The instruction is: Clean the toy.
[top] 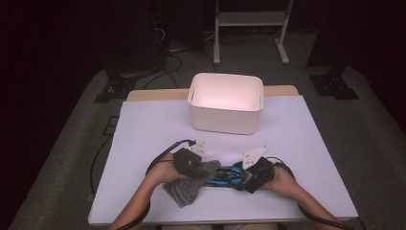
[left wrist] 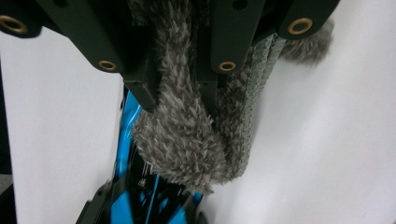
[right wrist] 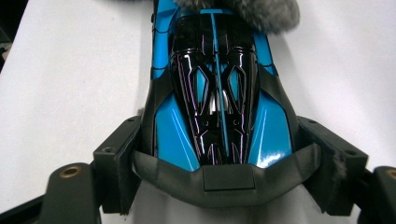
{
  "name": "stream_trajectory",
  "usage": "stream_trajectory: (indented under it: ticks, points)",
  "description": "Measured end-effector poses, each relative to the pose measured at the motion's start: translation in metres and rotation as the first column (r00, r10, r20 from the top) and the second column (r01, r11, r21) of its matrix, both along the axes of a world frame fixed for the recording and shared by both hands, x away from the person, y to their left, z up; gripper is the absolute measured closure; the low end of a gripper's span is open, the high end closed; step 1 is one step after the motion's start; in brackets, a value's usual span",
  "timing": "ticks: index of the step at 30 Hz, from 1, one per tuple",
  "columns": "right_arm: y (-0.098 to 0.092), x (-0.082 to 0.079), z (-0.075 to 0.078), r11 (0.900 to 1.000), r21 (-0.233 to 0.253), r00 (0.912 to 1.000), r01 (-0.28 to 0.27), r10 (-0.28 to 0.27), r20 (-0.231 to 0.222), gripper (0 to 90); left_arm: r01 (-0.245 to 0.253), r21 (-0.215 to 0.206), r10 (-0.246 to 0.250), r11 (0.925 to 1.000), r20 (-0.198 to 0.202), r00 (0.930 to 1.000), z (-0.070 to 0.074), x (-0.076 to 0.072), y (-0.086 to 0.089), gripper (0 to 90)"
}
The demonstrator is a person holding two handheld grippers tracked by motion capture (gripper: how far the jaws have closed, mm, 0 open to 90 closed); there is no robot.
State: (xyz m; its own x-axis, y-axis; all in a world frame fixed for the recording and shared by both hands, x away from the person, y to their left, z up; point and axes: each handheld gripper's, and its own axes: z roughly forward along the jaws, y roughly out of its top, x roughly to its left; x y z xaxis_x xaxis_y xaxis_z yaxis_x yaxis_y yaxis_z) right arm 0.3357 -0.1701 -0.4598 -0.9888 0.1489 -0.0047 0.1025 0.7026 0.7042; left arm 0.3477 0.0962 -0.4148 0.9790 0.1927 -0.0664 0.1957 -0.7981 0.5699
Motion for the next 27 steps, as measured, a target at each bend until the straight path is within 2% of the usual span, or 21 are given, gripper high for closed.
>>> stream_trajectory:
  ticks: [3,6,9,14,17,18,22,24,27]
  points:
    - [0.0,0.0,0.0,1.0,0.0,1.0,0.0,0.0,0.0,22.6,-0.007,0.012,0.007,0.9999,0.006,1.0,0.0,-0.001,0.001,75.0]
    - [0.0,0.0,0.0,1.0,0.0,1.0,0.0,0.0,0.0,22.6,-0.007,0.057,0.005,0.9984,0.028,0.9996,0.005,-0.001,-0.007,75.1]
    - [0.0,0.0,0.0,1.0,0.002,1.0,0.001,-0.001,-0.001,22.6,0.02,0.028,-0.021,0.9994,0.02,0.9996,0.009,0.0,-0.019,75.0]
    - [-0.001,0.0,-0.001,1.0,0.014,1.0,-0.001,0.001,-0.001,22.6,0.063,0.011,-0.064,0.9979,0.025,0.9977,0.013,0.004,-0.035,74.9]
    - [-0.002,0.001,-0.002,1.0,0.024,1.0,-0.006,0.006,0.002,22.6,0.067,0.032,-0.068,0.9973,0.038,0.997,0.012,0.003,-0.035,74.9]
    - [-0.001,0.001,-0.002,1.0,0.021,1.0,-0.006,0.006,0.002,22.7,0.062,0.056,-0.064,0.9965,0.04,0.9971,0.011,0.002,-0.033,74.9]
    - [-0.001,0.0,-0.002,1.0,0.02,1.0,-0.004,0.004,0.001,22.7,0.045,0.077,-0.048,0.996,0.032,0.9983,0.009,0.003,-0.023,74.9]
    - [-0.001,0.0,-0.002,1.0,0.017,1.0,-0.004,0.004,0.002,22.7,0.025,0.067,-0.027,0.9974,0.026,0.9993,0.006,0.004,-0.015,75.0]
    - [0.0,0.0,-0.001,1.0,0.013,1.0,-0.004,0.004,0.0,22.7,0.007,0.028,-0.007,0.9996,-0.002,1.0,0.004,0.006,-0.005,75.1]
